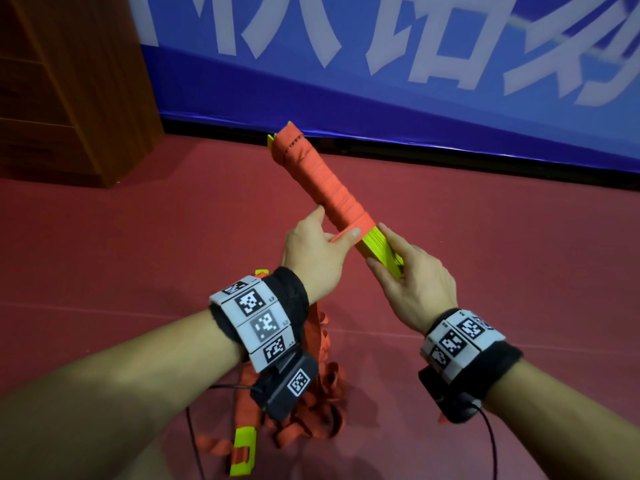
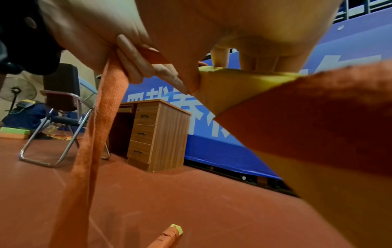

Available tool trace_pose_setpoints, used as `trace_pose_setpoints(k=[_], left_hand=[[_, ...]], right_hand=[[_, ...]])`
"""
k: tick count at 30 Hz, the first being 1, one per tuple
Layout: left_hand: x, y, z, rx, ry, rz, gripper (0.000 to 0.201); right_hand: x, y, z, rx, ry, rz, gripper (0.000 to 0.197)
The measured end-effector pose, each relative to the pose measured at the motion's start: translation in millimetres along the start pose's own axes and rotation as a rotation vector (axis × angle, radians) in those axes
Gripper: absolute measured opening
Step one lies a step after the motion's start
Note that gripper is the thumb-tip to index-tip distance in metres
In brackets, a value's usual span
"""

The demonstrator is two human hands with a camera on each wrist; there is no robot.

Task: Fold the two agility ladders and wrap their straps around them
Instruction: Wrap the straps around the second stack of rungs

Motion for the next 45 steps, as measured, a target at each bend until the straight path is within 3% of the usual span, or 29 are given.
trace_pose_setpoints(k=[3, 8, 11, 17, 24, 30, 34, 38, 45], left_hand=[[0, 3, 1, -0.042, -0.020, -0.025, 0.074], [5, 9, 4, -0.104, -0.018, -0.093, 0.079], [9, 12, 6, -0.109, 0.009, -0.145, 0.073], [12, 4, 4, -0.065, 0.077, -0.286, 0.040], [7, -3, 4, -0.017, 0.075, -0.337, 0.032], [5, 3, 7, -0.019, 0.042, -0.331, 0.049], [3, -2, 4, -0.010, 0.004, -0.364, 0.044], [1, -4, 3, -0.019, -0.029, -0.382, 0.046], [-1, 0, 0, -0.071, -0.096, -0.363, 0.048]], right_hand=[[-3, -3, 0, 0.046, -0.054, 0.136, 0.056], [0, -4, -1, 0.098, -0.076, 0.356, 0.051], [7, -9, 1, 0.136, -0.064, 0.461, 0.054], [13, -5, -1, 0.188, -0.047, 0.714, 0.053], [13, -1, 0, 0.207, -0.024, 0.827, 0.039], [14, 9, -5, 0.263, 0.061, 1.010, 0.037], [10, 18, -5, 0.201, 0.106, 0.916, 0.041], [11, 15, -2, 0.042, 0.093, 0.572, 0.076], [-8, 6, -1, 0.035, -0.018, 0.309, 0.083]])
Point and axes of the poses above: each hand's wrist, its own z-axis towards the middle knuckle, its own x-axis out of the palm, y = z × x, the point moved 10 cm from there along z, towards the middle knuckle, and after that the axes turned 13 degrees about -y, right-handed, at the moved point
